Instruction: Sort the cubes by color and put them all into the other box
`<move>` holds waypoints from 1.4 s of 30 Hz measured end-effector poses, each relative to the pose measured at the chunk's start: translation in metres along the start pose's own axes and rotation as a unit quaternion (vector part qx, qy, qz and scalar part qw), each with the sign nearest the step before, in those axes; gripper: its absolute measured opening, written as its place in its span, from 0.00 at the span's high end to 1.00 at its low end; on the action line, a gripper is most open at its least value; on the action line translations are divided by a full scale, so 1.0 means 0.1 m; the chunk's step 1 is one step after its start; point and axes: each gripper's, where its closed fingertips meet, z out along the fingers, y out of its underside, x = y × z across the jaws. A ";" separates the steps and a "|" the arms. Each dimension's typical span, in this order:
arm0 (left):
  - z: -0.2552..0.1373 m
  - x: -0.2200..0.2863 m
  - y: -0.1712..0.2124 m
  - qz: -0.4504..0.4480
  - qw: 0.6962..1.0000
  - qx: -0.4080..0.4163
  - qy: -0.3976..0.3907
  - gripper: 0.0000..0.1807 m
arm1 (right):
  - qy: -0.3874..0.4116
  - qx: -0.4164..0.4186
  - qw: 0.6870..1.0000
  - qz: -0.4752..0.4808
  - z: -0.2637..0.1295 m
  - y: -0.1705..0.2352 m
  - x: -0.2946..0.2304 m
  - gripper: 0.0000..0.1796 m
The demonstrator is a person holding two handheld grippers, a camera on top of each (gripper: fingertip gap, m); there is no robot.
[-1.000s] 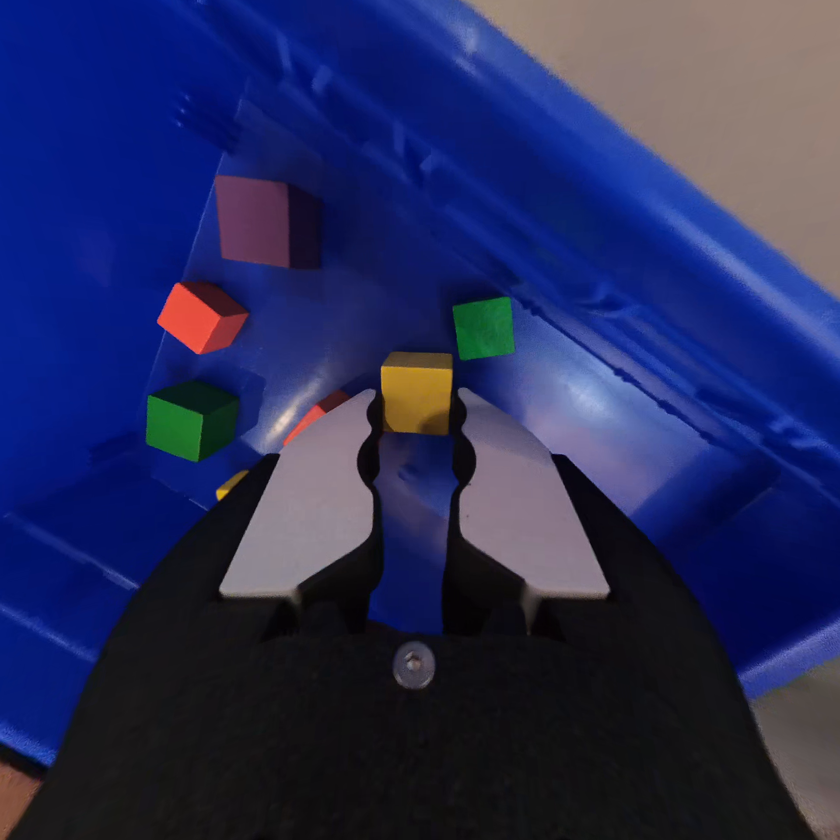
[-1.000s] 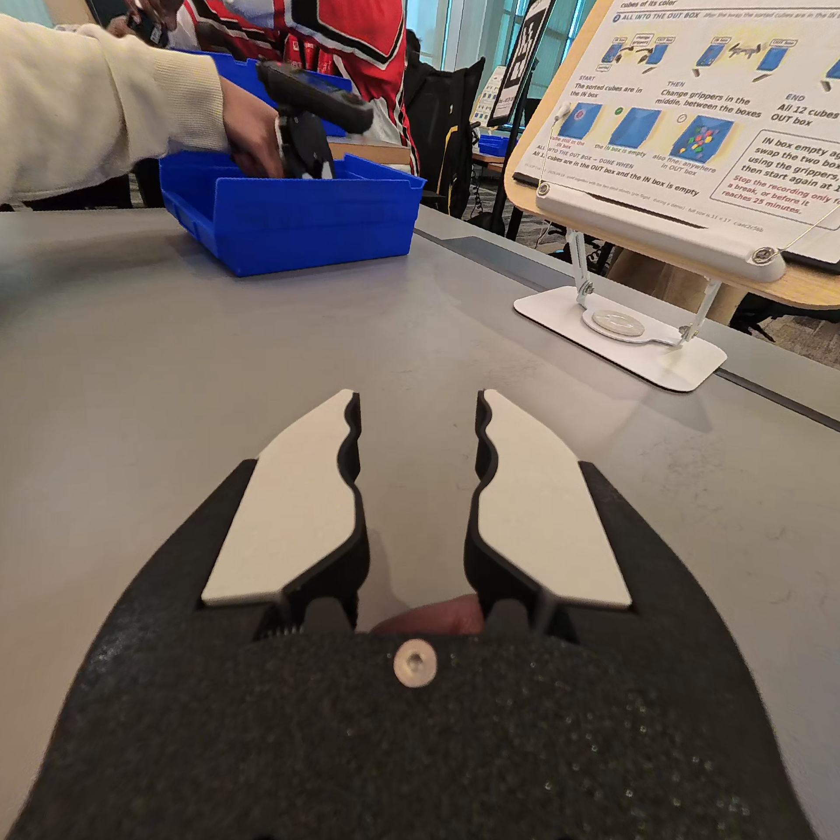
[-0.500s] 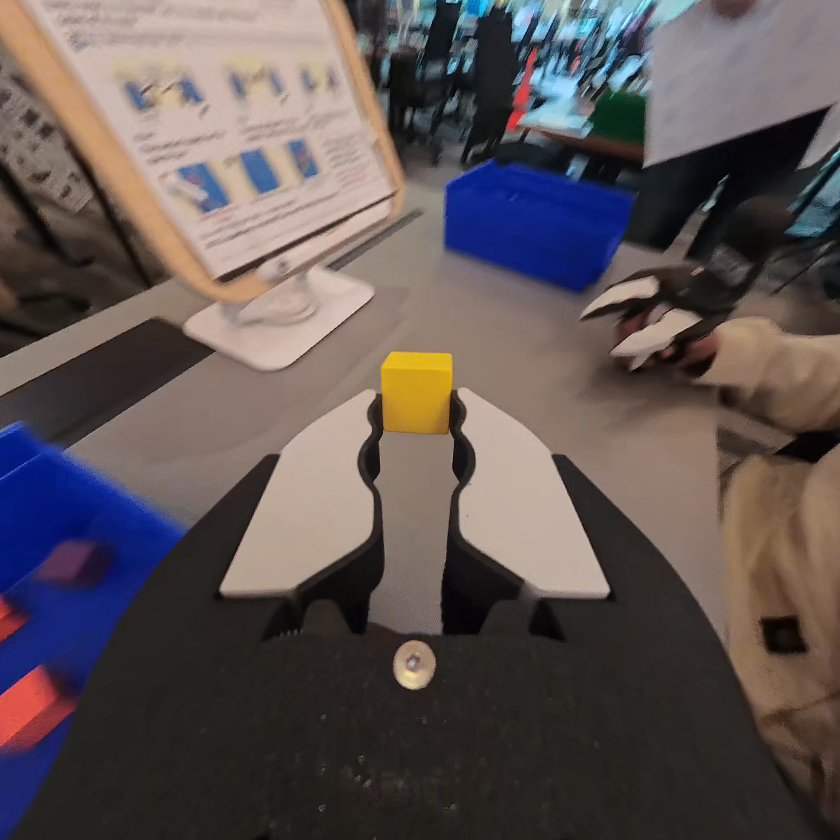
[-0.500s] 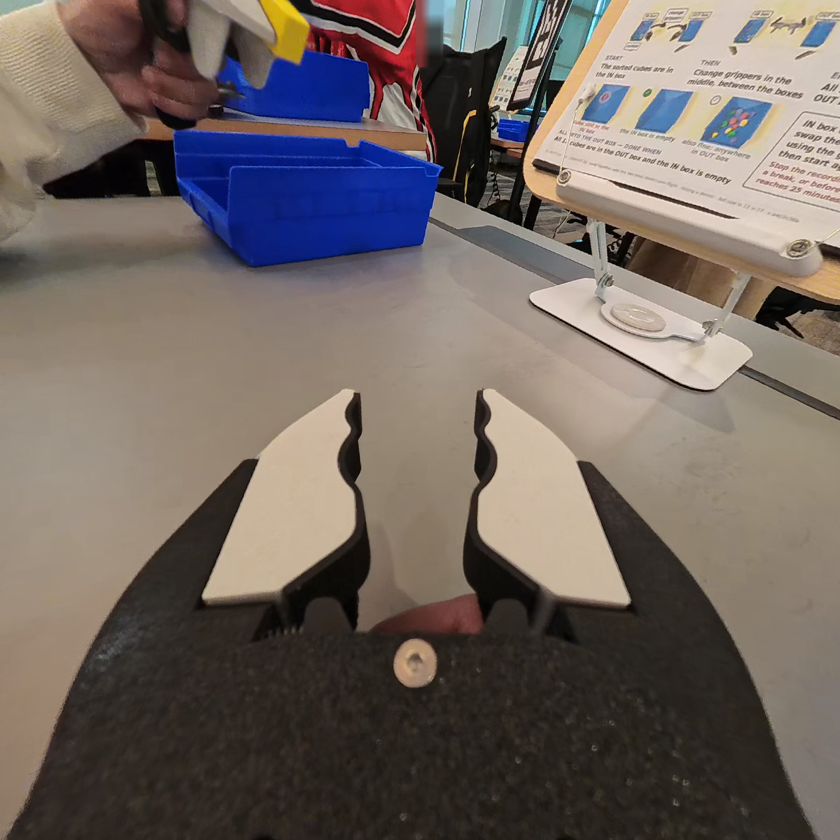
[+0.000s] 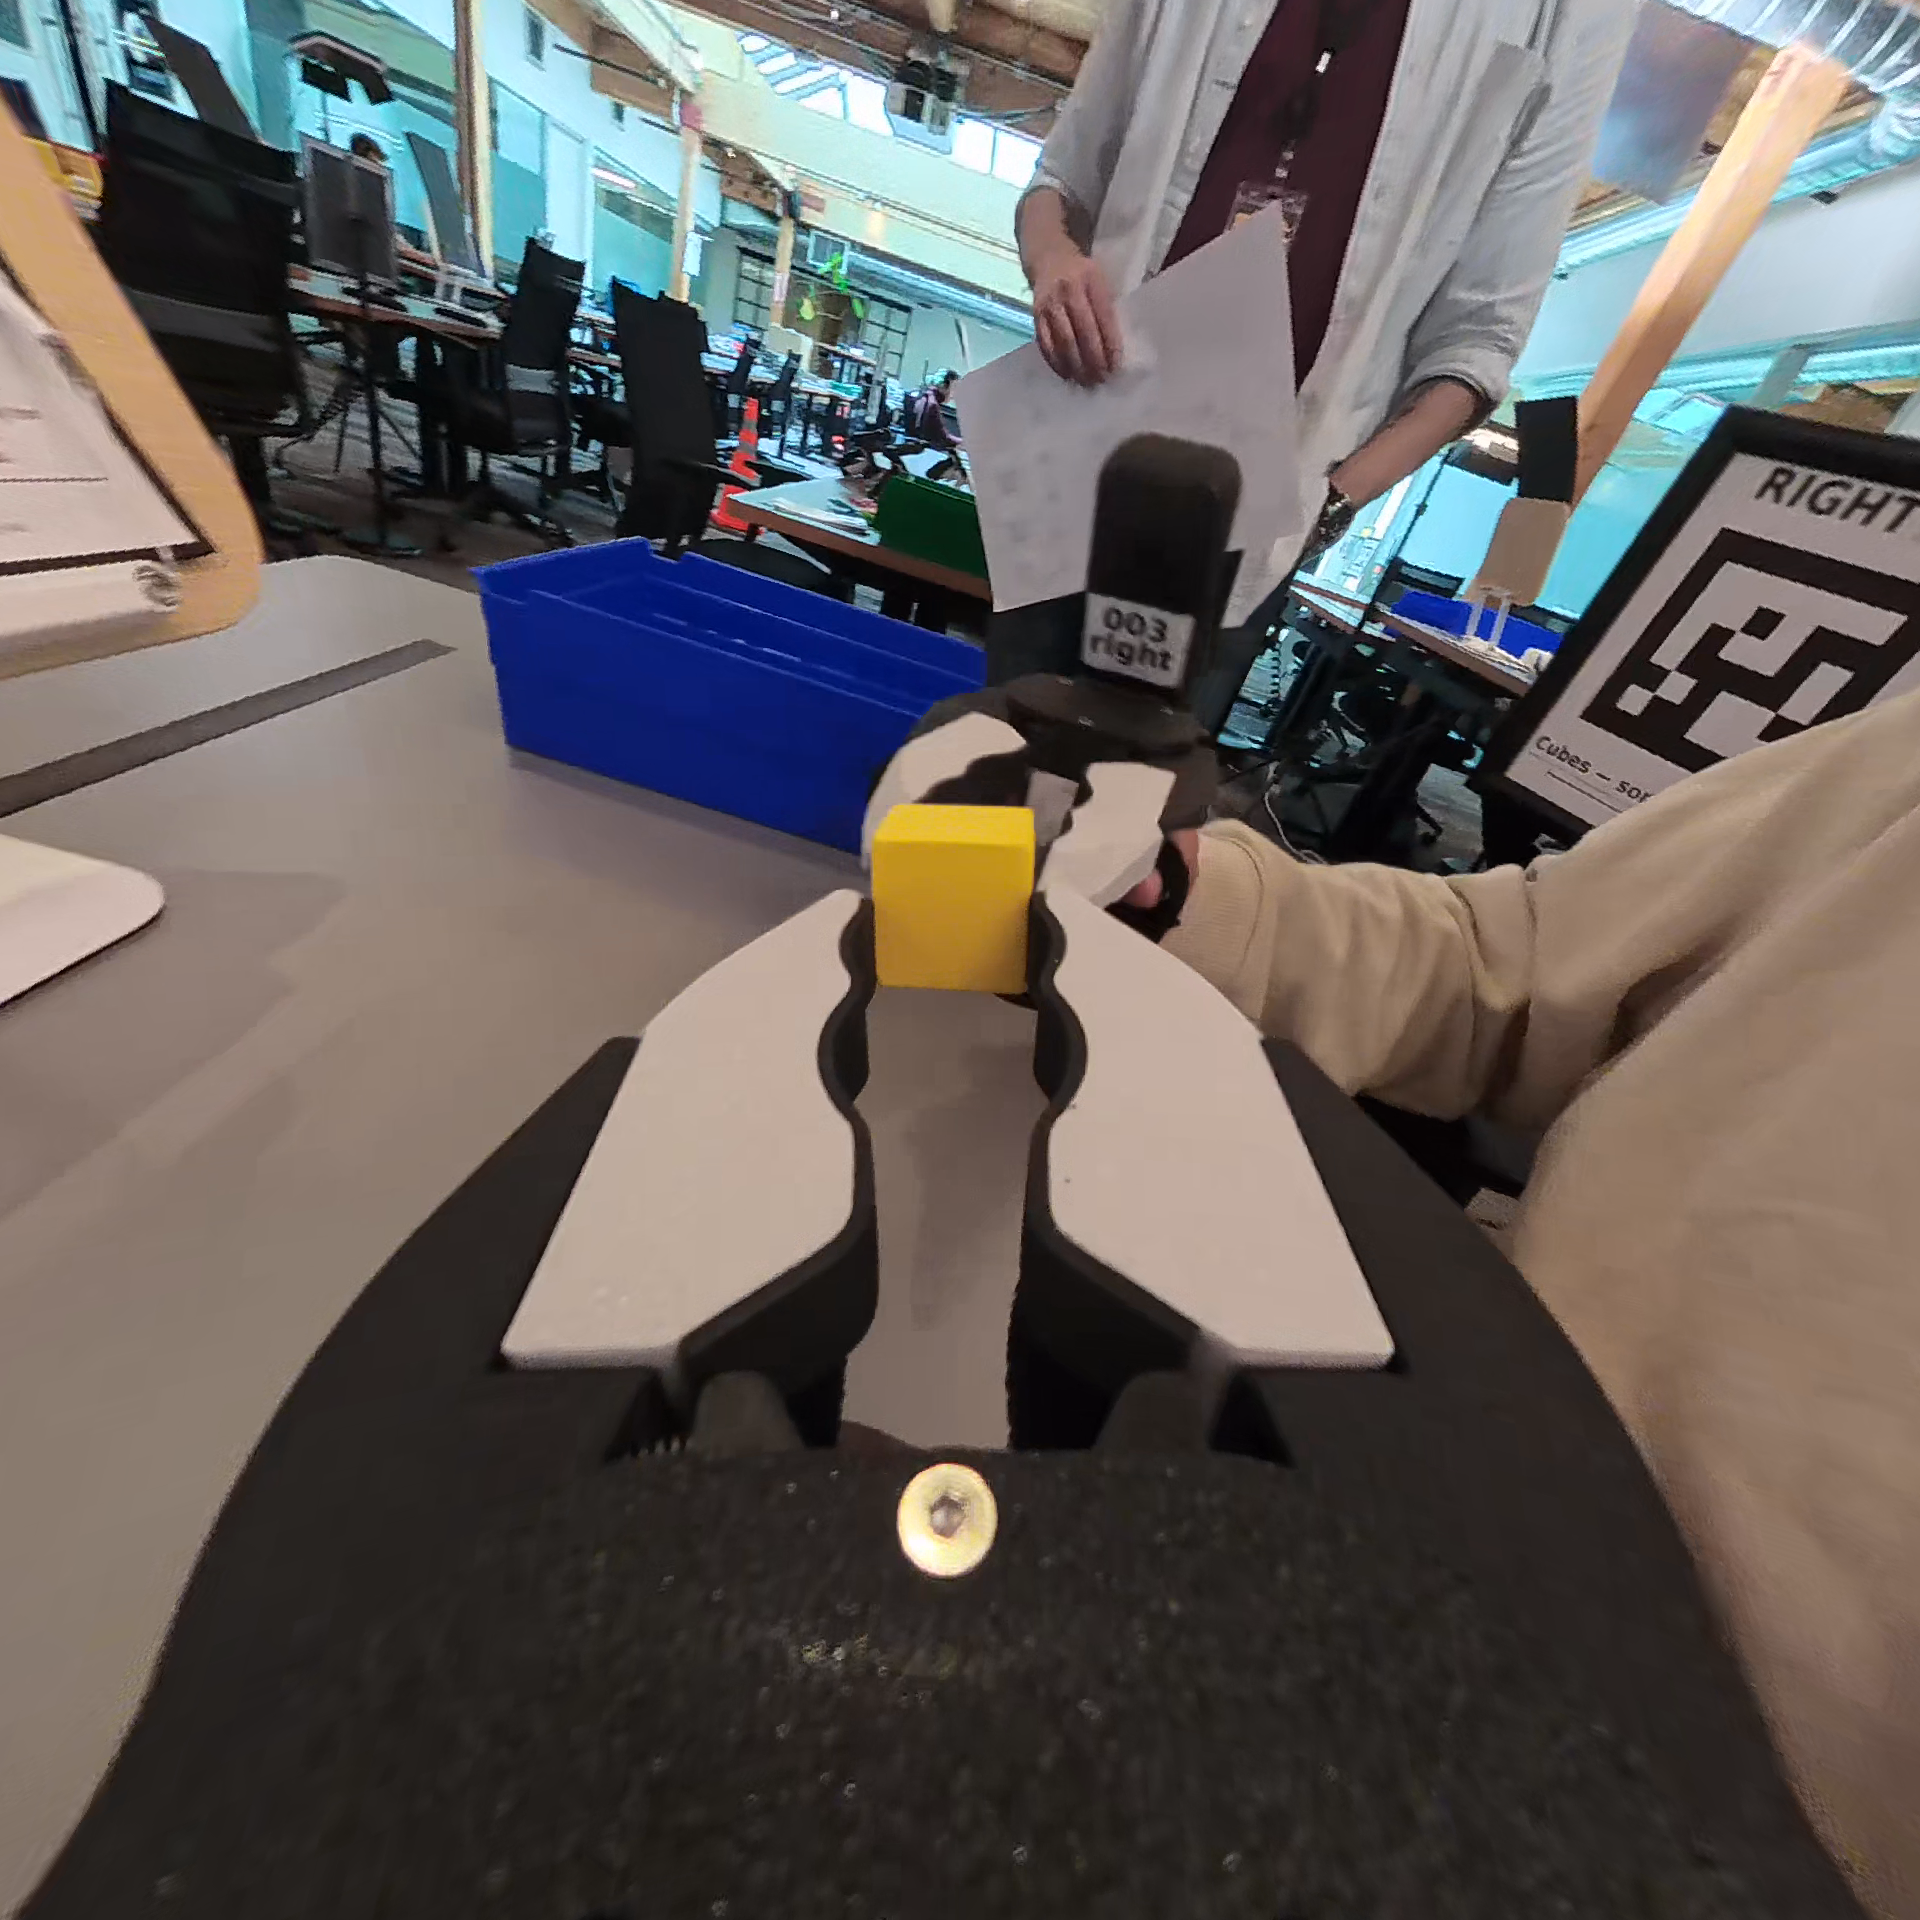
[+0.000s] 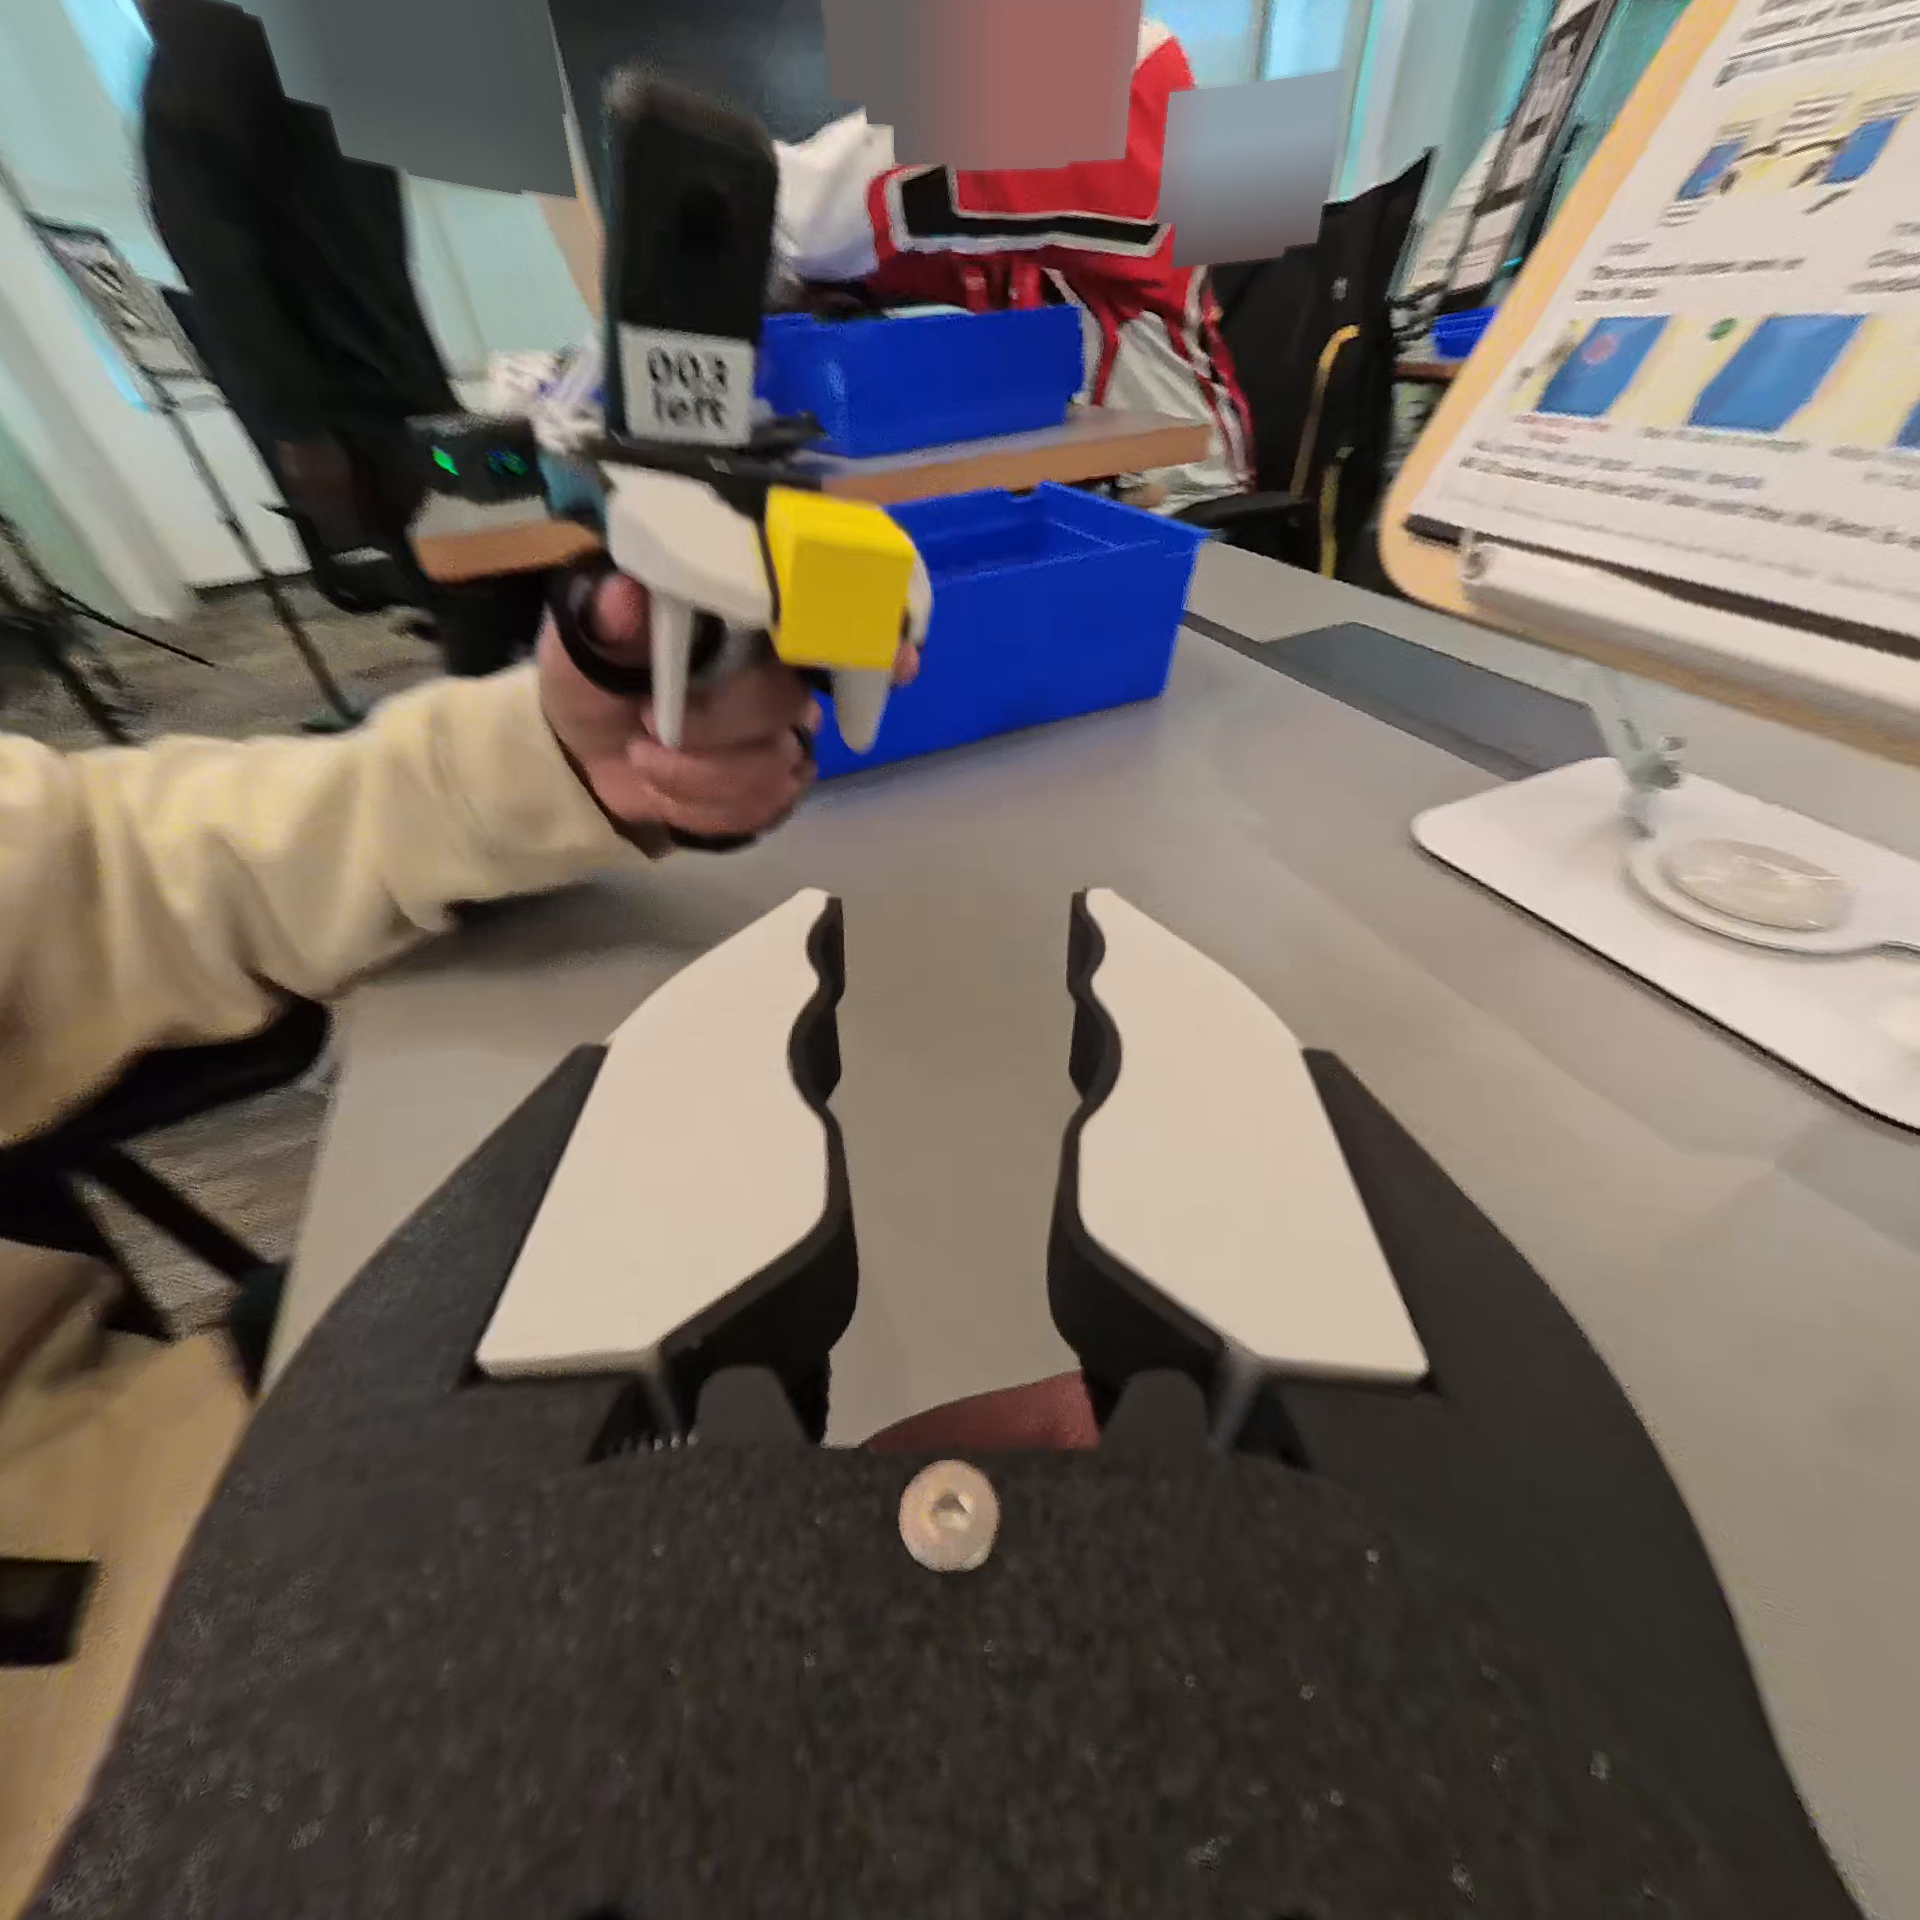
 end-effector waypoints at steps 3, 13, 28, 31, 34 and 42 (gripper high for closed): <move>0.14 0.05 0.04 0.000 1.000 -0.004 0.022 0.85 | -0.053 0.018 0.997 0.053 0.08 -0.16 -0.05 0.77; 0.30 0.10 0.11 -0.052 0.997 -0.026 0.055 0.85 | -0.043 0.027 0.995 -0.090 0.07 -0.31 -0.17 0.73; 0.42 0.29 0.21 -0.198 0.964 -0.049 0.168 0.85 | 0.035 -0.017 0.904 -0.426 0.16 -0.21 -0.28 0.84; 0.41 0.30 0.22 -0.208 0.961 -0.049 0.173 0.85 | 0.037 -0.013 0.902 -0.430 0.16 -0.20 -0.30 0.84; 0.34 0.26 0.17 -0.192 0.970 -0.035 0.143 0.71 | 0.039 -0.003 0.912 -0.408 0.13 -0.24 -0.30 0.84; -0.41 -0.55 0.34 0.014 0.930 -0.062 -0.363 0.69 | 0.149 -0.028 0.959 -0.240 -0.17 -0.05 0.08 0.84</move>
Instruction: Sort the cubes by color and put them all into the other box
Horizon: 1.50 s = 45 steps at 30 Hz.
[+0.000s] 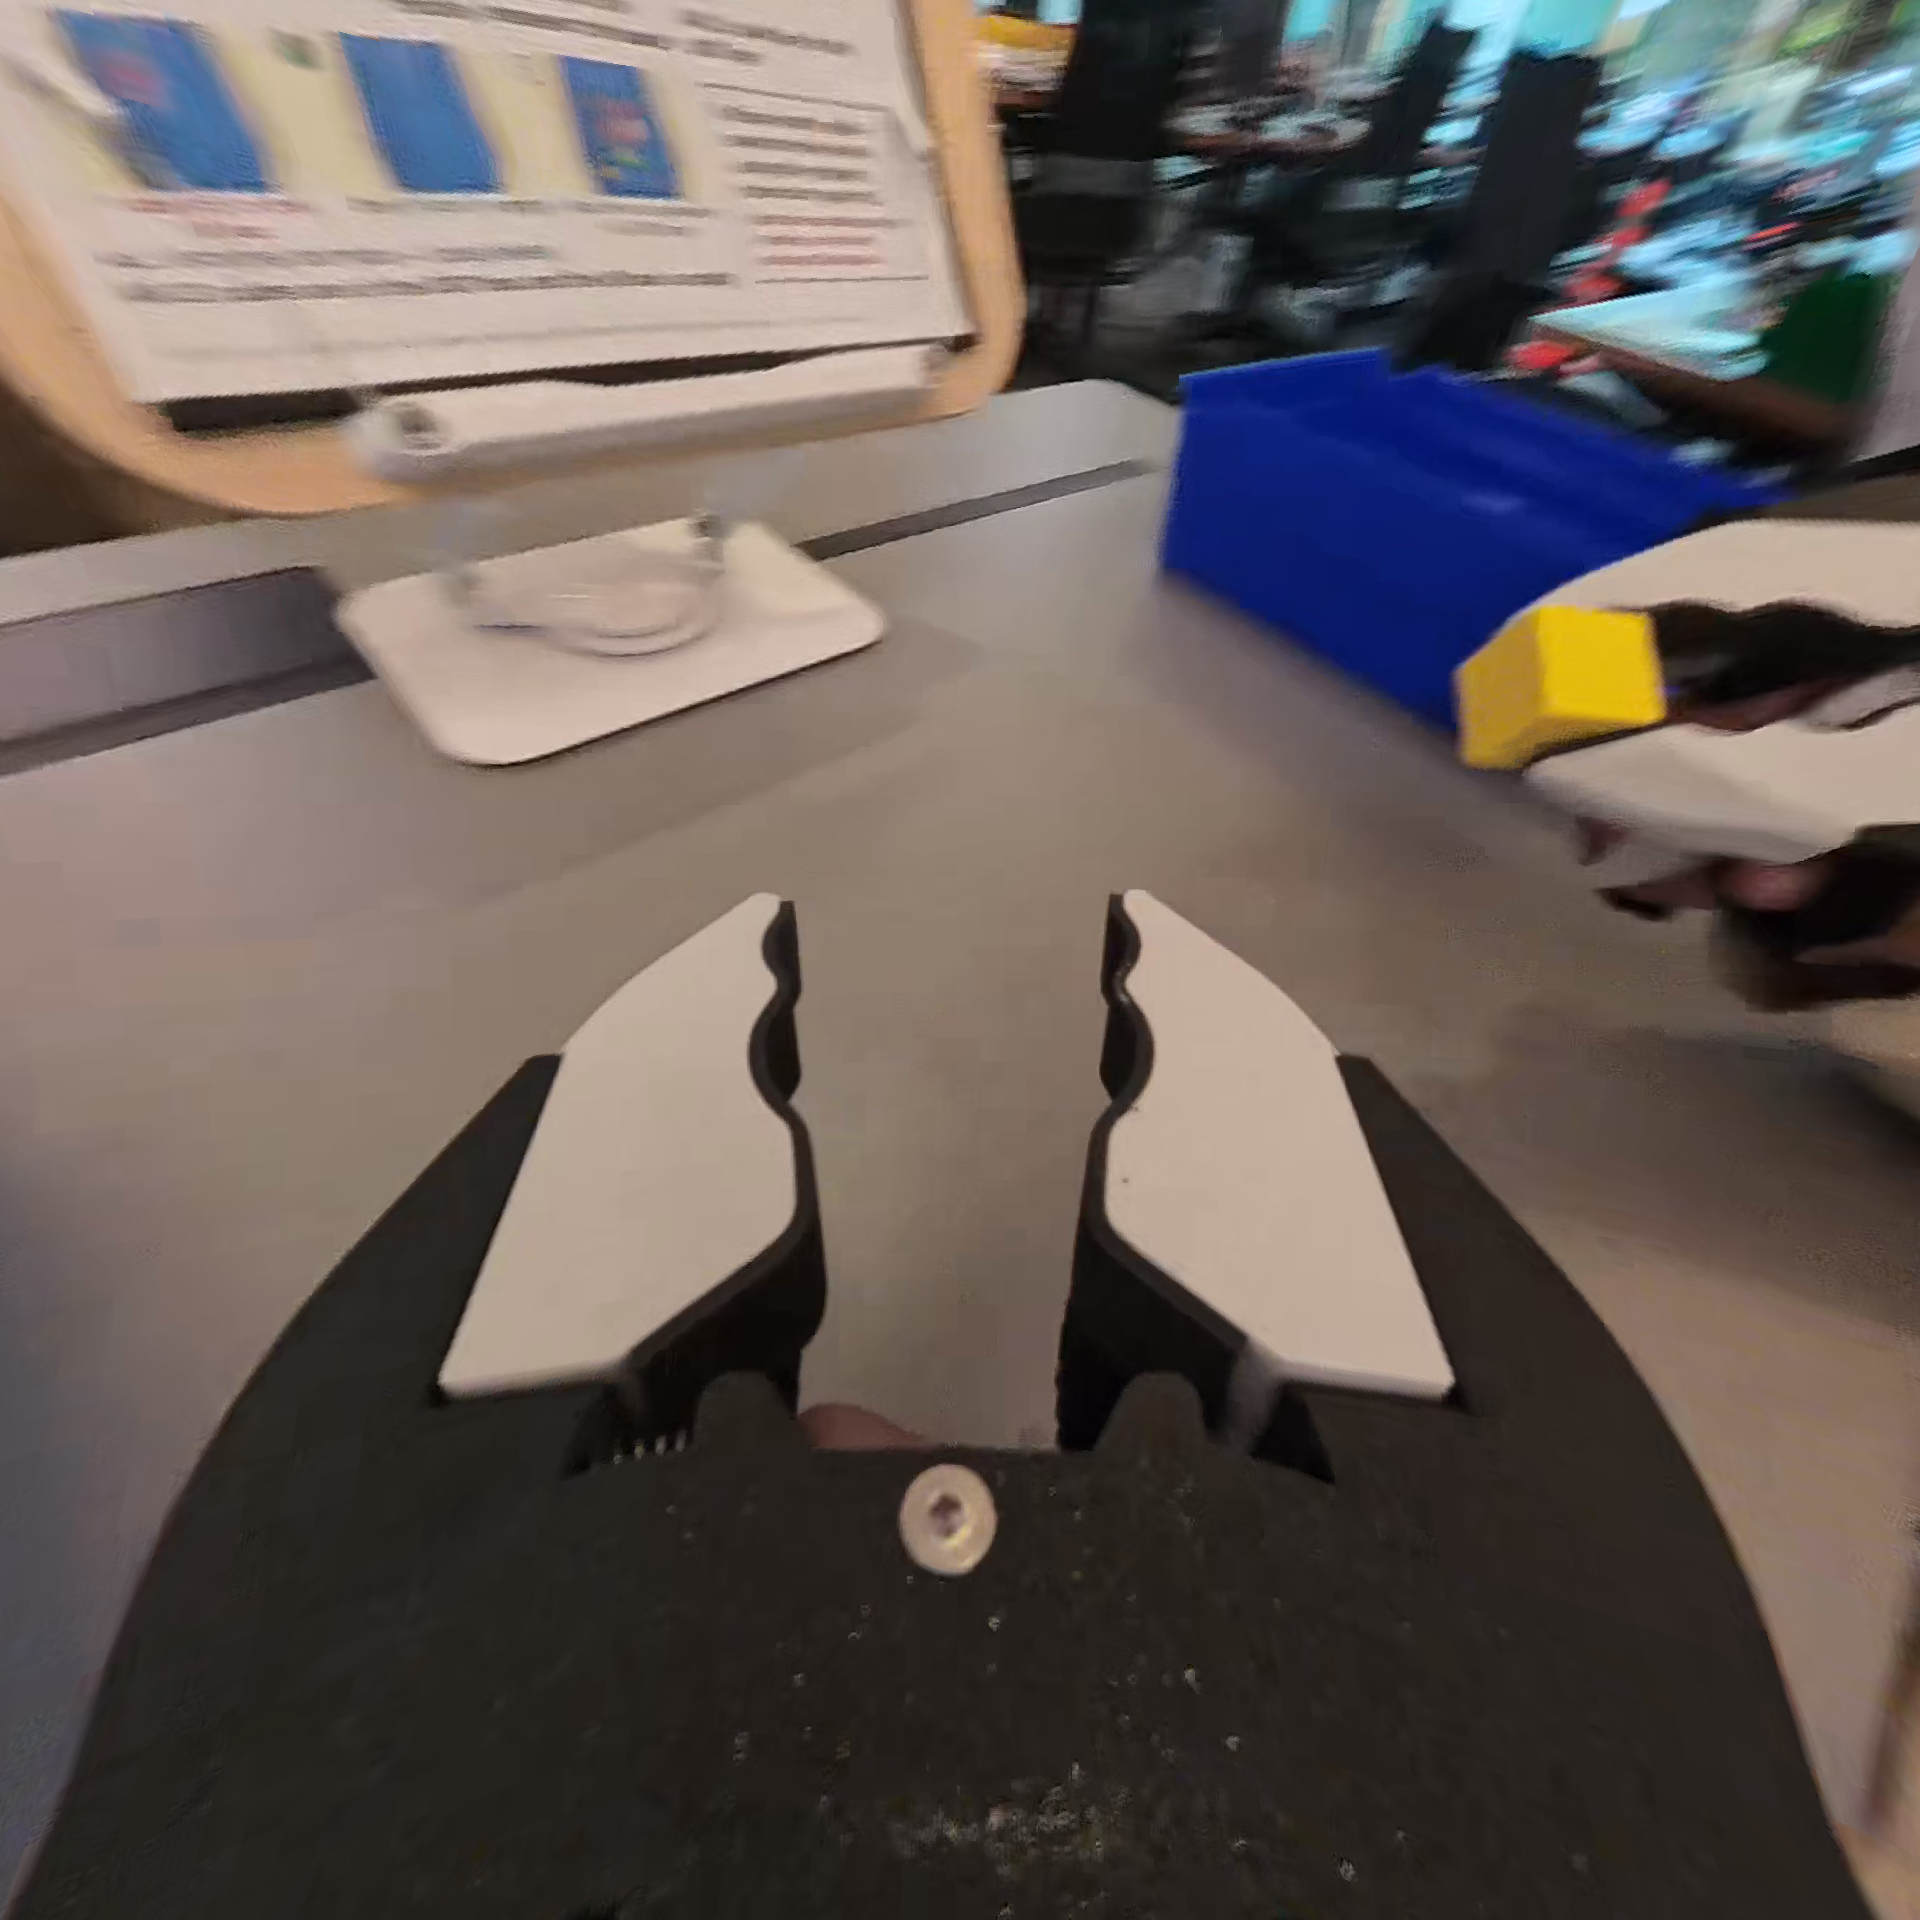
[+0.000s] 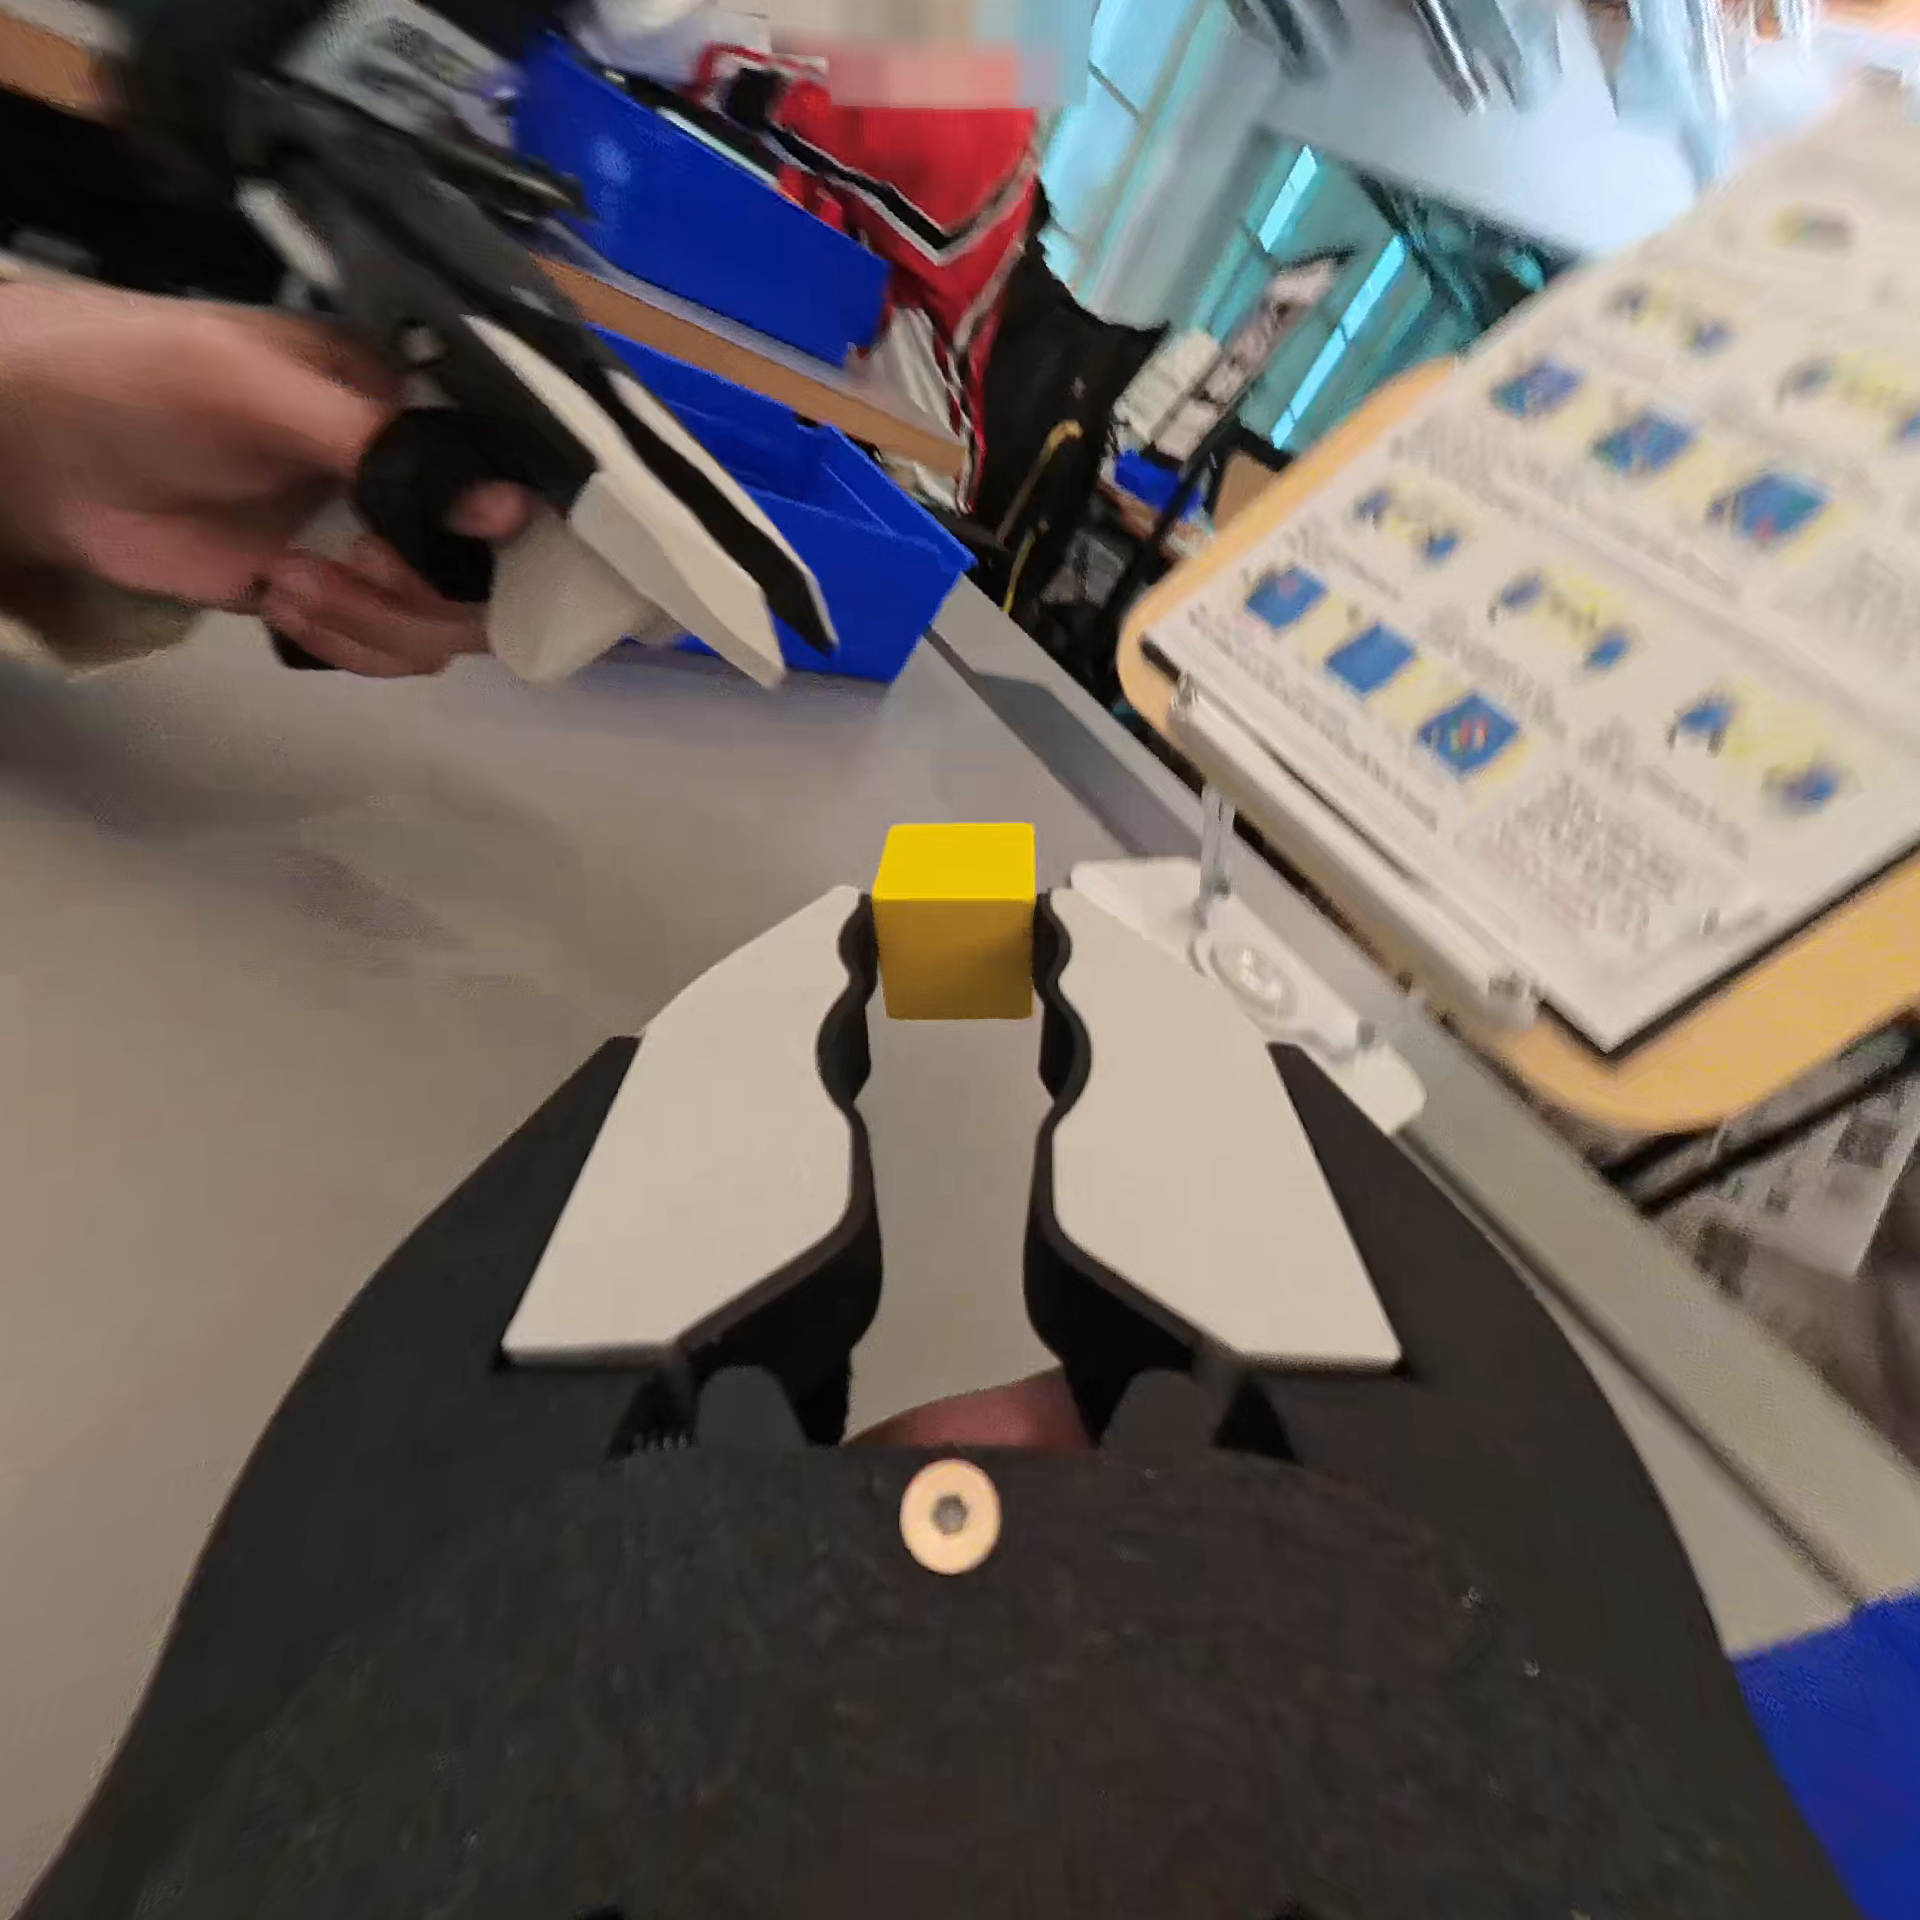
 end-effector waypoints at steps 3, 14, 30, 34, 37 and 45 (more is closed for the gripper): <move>-0.12 -0.05 0.16 0.007 0.999 -0.017 -0.035 0.70 | 0.019 -0.020 0.998 0.064 -0.10 0.16 0.06 0.84; -0.22 -0.03 0.29 -0.040 0.998 -0.041 -0.011 0.70 | 0.063 -0.368 0.917 0.141 -2.03 1.08 2.02 0.84; 0.04 0.10 0.33 0.004 0.995 -0.095 -0.033 0.70 | -0.211 -0.529 0.810 0.143 -1.49 2.53 1.56 0.84; 0.03 0.08 0.36 -0.006 0.995 -0.096 -0.032 0.70 | -0.215 -0.534 0.805 0.147 -1.49 2.54 1.55 0.82; 0.01 0.07 0.38 -0.006 0.995 -0.097 -0.038 0.70 | -0.198 -0.518 0.818 0.152 -1.53 2.50 1.62 0.75; -0.20 -0.12 0.36 -0.036 0.994 -0.071 -0.081 0.70 | 0.043 -0.157 0.955 0.248 -1.65 0.81 1.93 0.73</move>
